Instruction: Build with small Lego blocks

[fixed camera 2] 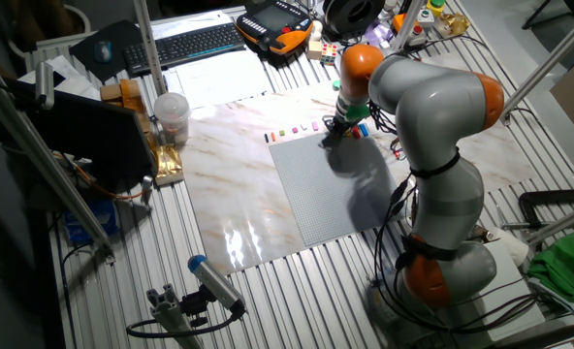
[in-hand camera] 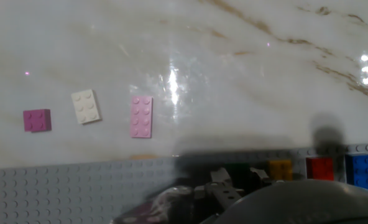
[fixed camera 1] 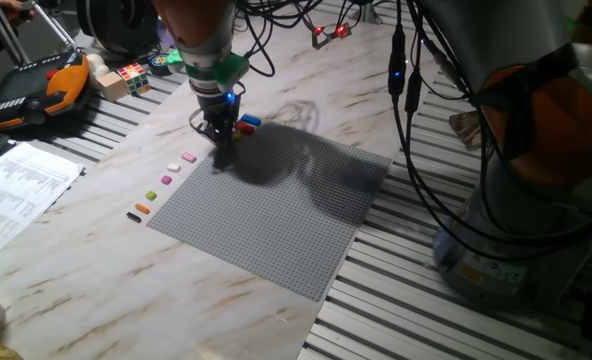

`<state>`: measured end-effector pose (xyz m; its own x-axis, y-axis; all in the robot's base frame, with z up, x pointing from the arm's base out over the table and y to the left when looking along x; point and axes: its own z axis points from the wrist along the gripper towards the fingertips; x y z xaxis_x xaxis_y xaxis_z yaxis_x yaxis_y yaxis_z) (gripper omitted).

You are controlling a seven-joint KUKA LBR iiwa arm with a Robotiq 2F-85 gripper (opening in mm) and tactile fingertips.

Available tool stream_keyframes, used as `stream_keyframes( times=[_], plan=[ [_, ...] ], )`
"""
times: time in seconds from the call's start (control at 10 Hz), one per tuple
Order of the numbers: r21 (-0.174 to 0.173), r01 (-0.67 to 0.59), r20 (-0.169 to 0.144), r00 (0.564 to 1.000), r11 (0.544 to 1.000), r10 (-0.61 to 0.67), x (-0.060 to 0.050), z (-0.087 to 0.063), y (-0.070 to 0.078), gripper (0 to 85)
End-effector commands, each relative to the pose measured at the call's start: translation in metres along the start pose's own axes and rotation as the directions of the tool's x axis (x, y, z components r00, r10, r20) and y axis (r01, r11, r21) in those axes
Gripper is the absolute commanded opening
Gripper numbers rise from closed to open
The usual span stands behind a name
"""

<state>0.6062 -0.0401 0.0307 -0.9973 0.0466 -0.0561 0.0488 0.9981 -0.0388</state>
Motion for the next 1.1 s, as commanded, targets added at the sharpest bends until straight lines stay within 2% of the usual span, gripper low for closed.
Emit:
stream_keyframes(
  times=[0.0,1.0],
  plan=[
    [-0.002,0.000,0.000,1.000,1.000,0.000,0.0005,0.0005,0.0002,0.7],
    [-0.008,-0.006,0.001,1.000,1.000,0.006,0.0012,0.0064,-0.0004,0.7]
  ],
)
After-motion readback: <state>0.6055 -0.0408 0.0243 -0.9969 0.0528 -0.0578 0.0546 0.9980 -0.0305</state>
